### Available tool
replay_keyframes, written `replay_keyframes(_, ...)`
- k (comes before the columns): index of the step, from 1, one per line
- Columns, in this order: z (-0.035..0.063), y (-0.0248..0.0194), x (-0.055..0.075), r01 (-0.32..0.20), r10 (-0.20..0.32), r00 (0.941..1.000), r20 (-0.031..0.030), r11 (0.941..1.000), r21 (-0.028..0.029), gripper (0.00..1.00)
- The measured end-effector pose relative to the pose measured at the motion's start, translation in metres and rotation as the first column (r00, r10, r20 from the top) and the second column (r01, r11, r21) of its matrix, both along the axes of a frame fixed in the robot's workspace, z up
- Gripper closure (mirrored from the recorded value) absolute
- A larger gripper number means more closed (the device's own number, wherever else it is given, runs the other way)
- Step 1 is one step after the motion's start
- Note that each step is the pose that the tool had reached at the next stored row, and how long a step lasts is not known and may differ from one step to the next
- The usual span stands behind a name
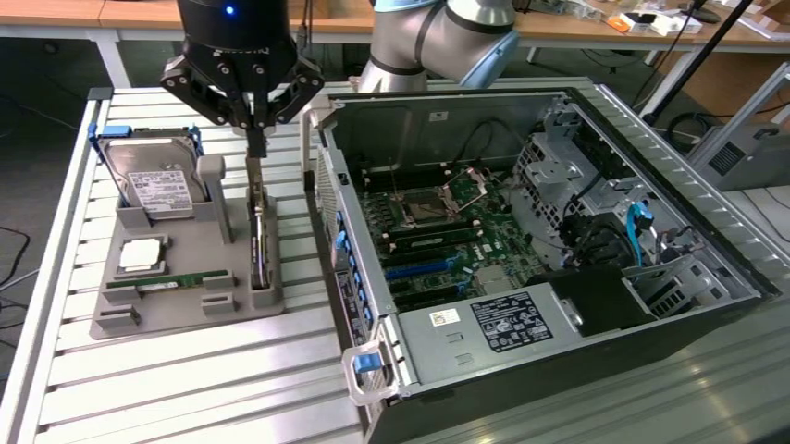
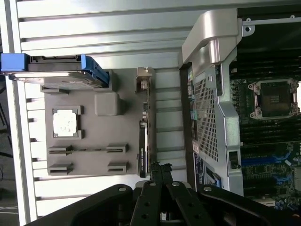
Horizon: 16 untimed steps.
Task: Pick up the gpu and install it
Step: 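Reach for the gpu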
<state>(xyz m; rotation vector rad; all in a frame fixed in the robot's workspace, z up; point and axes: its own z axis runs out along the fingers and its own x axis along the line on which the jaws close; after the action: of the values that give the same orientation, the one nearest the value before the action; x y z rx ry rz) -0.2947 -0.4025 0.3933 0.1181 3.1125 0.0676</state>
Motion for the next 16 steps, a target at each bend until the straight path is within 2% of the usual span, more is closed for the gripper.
replay_keyframes(16,0.0,-0.0004,-0.0073,0.0,0.0,1.0,0.0,1.0,0.0,0.89)
